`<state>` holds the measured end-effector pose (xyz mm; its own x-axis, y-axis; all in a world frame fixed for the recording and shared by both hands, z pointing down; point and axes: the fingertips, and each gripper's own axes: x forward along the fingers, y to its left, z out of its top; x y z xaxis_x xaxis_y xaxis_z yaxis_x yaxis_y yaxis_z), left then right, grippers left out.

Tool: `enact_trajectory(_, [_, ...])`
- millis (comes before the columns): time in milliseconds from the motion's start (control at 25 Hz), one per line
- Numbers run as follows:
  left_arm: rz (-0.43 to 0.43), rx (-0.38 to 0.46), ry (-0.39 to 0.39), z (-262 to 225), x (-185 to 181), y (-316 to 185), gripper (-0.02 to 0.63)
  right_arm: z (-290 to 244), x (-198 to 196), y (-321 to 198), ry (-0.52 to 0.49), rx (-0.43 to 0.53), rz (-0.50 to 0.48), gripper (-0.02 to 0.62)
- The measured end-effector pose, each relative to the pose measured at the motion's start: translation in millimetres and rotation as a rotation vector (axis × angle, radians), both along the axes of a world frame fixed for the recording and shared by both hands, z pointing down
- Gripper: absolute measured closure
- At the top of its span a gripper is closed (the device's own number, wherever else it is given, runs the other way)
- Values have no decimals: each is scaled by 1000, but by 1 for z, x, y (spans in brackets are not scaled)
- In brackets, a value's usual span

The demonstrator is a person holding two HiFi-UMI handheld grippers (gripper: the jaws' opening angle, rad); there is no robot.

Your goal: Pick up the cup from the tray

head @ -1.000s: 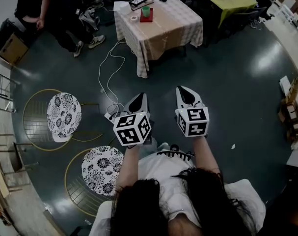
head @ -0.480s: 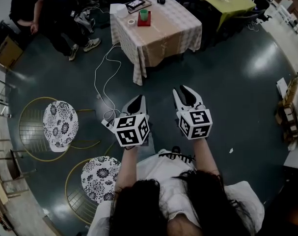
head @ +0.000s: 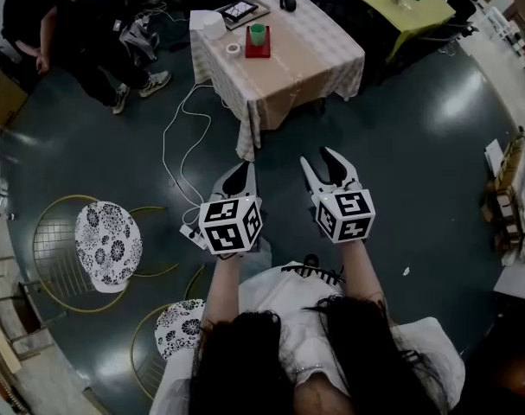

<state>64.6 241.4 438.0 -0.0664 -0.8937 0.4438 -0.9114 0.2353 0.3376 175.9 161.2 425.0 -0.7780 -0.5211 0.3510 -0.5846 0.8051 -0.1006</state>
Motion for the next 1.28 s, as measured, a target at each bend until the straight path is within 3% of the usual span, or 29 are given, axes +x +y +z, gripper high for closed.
enact_trajectory(200, [19, 2, -17, 0, -32, -25, 597, 8, -26, -26, 55, 6, 38, 411])
enact_trajectory(760, [92, 6, -28, 1, -80, -62, 597, 7, -84, -56, 36, 3, 70, 402])
enact_trajectory(1280, [45, 17, -39, 3, -118, -113, 597, 13, -128, -103, 48, -22, 35, 402])
